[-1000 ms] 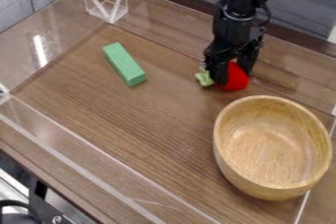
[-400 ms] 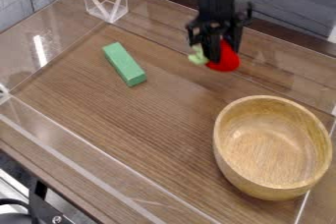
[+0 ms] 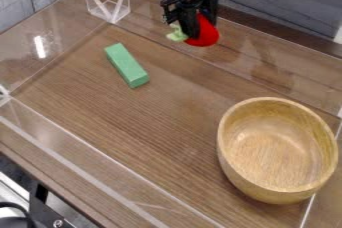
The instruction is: Move the red object to the left side of the table
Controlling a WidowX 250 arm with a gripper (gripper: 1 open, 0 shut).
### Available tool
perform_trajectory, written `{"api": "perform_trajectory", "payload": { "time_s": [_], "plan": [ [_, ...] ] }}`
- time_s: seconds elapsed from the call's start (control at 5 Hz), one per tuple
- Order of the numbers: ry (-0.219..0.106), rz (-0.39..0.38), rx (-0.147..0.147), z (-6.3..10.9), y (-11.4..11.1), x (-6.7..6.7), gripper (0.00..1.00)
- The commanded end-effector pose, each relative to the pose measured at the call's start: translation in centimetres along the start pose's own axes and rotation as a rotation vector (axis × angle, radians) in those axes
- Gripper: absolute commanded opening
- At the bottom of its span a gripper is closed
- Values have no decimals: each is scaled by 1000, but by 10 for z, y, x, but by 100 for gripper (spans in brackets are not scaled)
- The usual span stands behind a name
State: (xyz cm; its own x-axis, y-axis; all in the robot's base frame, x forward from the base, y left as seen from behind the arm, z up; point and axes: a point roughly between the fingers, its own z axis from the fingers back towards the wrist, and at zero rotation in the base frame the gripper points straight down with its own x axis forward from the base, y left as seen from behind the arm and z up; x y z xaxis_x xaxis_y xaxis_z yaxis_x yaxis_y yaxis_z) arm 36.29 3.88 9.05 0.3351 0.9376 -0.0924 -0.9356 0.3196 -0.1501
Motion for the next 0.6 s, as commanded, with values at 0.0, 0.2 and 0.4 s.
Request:
{"api": "perform_trajectory", "payload": {
  "time_s": [0.0,0.2,0.4],
  "plan": [
    [-24,-57,-76,36,-3,-10,0],
    [-7,-104,-75,42,2,-21,0],
    [13,-156,-74,47,-2,-35,0]
  ]
}}
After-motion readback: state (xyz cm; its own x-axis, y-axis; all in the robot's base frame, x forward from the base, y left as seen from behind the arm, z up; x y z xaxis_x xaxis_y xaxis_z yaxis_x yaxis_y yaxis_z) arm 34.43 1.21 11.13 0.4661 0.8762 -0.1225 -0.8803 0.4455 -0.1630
